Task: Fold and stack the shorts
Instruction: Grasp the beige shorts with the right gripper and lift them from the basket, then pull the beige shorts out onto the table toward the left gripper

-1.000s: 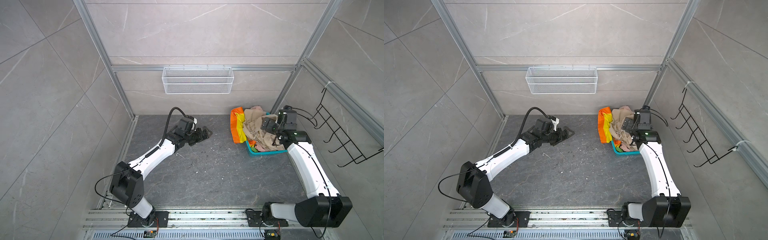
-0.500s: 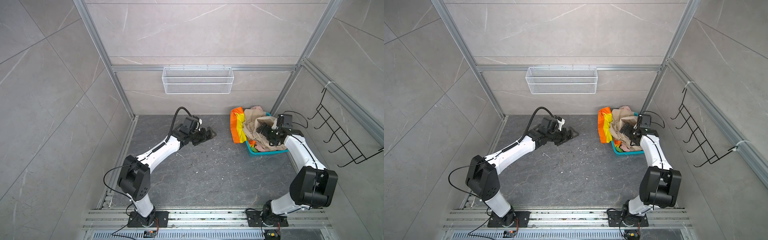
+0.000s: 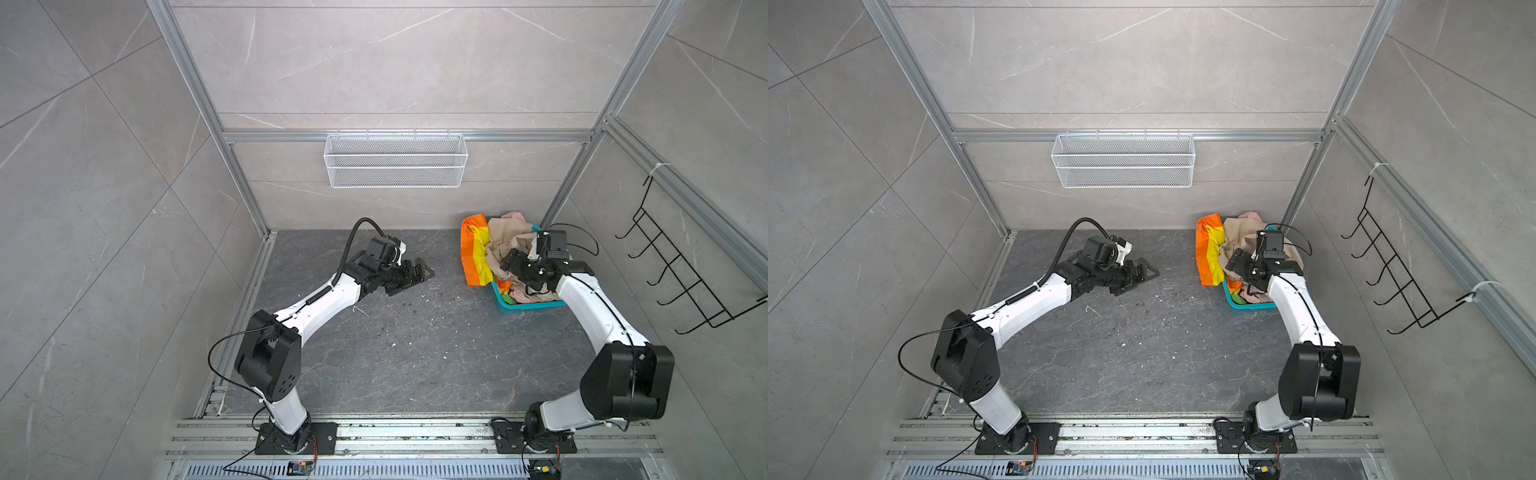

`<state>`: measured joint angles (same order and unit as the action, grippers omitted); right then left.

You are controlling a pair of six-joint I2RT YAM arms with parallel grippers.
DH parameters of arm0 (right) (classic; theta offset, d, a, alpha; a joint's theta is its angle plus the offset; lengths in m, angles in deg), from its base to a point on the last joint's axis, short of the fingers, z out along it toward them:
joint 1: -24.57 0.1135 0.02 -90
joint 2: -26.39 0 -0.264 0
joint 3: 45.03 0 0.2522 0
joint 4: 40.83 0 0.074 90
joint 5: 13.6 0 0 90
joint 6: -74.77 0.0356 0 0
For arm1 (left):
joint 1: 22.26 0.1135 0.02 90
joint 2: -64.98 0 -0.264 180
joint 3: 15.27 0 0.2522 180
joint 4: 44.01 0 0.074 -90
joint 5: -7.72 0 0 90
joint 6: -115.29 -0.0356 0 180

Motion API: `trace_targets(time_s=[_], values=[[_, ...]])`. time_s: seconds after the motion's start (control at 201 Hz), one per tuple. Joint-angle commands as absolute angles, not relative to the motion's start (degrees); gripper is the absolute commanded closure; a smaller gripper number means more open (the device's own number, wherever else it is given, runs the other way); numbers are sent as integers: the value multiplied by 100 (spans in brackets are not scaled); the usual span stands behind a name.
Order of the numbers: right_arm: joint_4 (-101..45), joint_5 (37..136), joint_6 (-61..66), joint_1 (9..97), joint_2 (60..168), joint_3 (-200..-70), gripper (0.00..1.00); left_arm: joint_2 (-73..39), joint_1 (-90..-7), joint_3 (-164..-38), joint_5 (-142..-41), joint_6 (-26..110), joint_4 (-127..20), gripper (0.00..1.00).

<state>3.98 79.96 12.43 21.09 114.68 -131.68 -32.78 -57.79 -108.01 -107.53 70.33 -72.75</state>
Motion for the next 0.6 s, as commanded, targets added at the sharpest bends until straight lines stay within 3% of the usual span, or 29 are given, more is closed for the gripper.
trace_targets(time_s=[0.0, 0.06, 0.13, 0.219, 0.394, 0.598], values=[[765, 7004, 1281, 2085, 11717, -13345, 29, -3121, -5778, -10821, -10995, 6756, -7130, 0], [801, 6834, 1263, 2083, 11730, -13361, 43, -3181, -5778, -10853, -11039, 6688, -7170, 0], [943, 6788, 1179, 2088, 11699, -13471, 67, -3277, -5781, -11008, -11097, 6612, -7366, 0], [1021, 6780, 1108, 2117, 11487, -13680, 84, -3287, -5776, -11172, -11111, 6528, -7566, 0], [1508, 6772, 1043, 2414, 11118, -14834, 100, -2969, -5732, -11282, -10700, 6191, -7808, 0], [2101, 6599, 955, 3871, 11412, -17371, 100, -2475, -5015, -11628, -10687, 6142, -8318, 0]])
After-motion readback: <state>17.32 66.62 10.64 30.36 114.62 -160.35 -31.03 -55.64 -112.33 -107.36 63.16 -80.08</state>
